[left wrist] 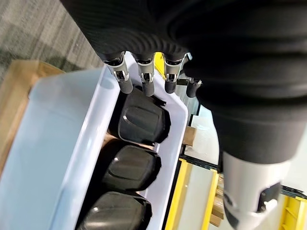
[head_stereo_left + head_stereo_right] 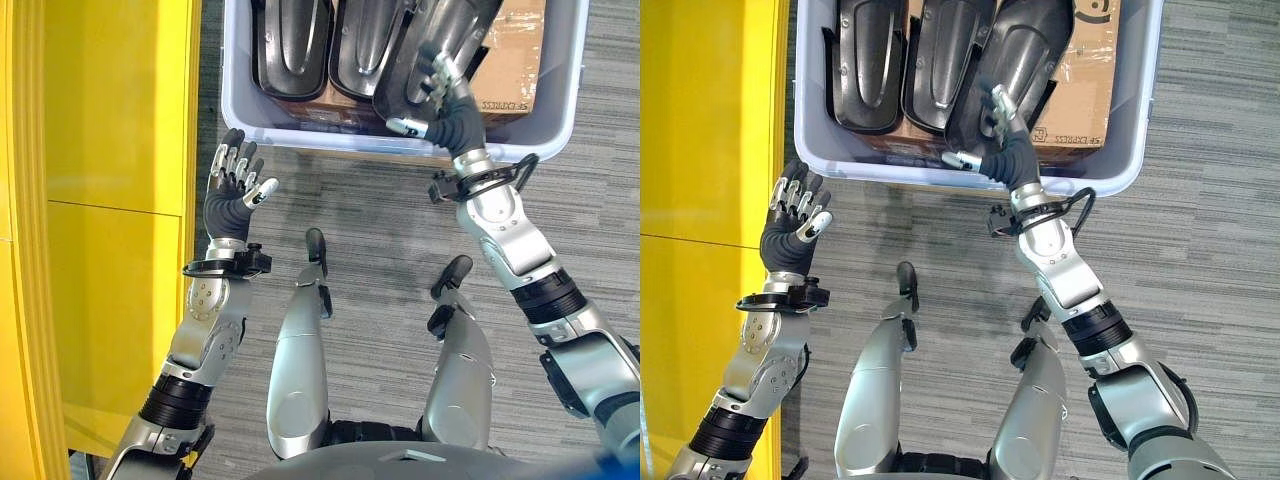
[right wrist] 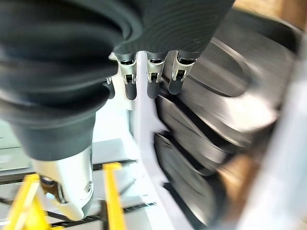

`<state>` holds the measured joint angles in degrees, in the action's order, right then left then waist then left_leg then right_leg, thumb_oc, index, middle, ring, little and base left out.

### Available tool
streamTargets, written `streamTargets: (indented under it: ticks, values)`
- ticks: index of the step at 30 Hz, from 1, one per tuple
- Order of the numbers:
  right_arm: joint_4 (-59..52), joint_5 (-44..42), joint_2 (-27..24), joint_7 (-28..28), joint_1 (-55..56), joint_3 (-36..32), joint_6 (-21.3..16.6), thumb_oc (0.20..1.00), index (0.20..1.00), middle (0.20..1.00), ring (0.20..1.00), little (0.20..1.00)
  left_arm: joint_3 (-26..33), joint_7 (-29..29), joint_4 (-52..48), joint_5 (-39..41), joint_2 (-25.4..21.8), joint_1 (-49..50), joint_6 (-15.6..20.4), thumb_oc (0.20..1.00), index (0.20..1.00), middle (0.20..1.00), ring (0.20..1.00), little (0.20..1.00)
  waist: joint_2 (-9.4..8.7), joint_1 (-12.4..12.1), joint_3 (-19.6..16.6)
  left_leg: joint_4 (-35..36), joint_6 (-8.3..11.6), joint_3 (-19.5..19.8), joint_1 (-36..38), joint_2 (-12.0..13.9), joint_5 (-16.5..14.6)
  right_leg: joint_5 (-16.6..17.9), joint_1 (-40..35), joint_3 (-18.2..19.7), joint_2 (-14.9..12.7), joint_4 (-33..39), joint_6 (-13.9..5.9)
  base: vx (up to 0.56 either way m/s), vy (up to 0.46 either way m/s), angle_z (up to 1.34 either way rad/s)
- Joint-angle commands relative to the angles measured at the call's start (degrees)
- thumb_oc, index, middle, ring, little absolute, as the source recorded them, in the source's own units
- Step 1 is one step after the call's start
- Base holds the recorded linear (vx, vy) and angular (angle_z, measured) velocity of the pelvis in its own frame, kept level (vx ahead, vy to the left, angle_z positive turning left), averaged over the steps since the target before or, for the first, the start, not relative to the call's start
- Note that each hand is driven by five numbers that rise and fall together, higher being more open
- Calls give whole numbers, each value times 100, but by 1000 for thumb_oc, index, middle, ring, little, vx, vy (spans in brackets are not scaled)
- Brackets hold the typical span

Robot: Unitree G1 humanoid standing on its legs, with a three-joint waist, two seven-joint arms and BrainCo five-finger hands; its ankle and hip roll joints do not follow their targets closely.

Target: Move parts from the plastic box to the shelf.

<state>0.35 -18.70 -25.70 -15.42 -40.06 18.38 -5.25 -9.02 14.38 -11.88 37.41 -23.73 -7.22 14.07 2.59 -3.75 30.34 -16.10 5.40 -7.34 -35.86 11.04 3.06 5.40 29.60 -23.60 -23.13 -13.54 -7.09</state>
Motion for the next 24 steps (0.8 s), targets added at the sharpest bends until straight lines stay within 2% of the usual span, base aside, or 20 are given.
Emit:
streamTargets:
  ticks: [1,10,17,24]
  values:
    - [-684,332,-7,-190,-77,-316,-491,1000,1000,1000,1000,1000,82,164,-876,-168,-151,310,236,1000,1000,1000,1000,1000,-61,-65,-54,97,423,24,546,348,-287,-43,281,666,-569,-438,-475,0,0,0]
    - [-1374,539,274,-565,-166,-484,-704,1000,1000,1000,1000,1000,44,234,-1034,-151,-202,434,241,1000,1000,1000,1000,1000,-71,34,-54,87,432,-43,611,347,-311,-49,257,728,-564,-433,-488,0,0,0]
    - [-1325,676,377,-795,-216,-519,-649,1000,1000,1000,1000,1000,4,294,-1079,-162,-197,428,259,1000,1000,1000,1000,1000,-60,50,-54,94,427,-54,622,353,-317,-59,263,734,-553,-444,-489,0,0,0]
    - [-1157,1268,464,-1530,-389,-807,-530,1000,1000,1000,1000,1000,-68,466,-1096,-257,-190,366,289,1000,1000,1000,1000,1000,-36,64,-54,104,429,-42,561,340,-315,-67,312,746,-544,-440,-506,0,0,0]
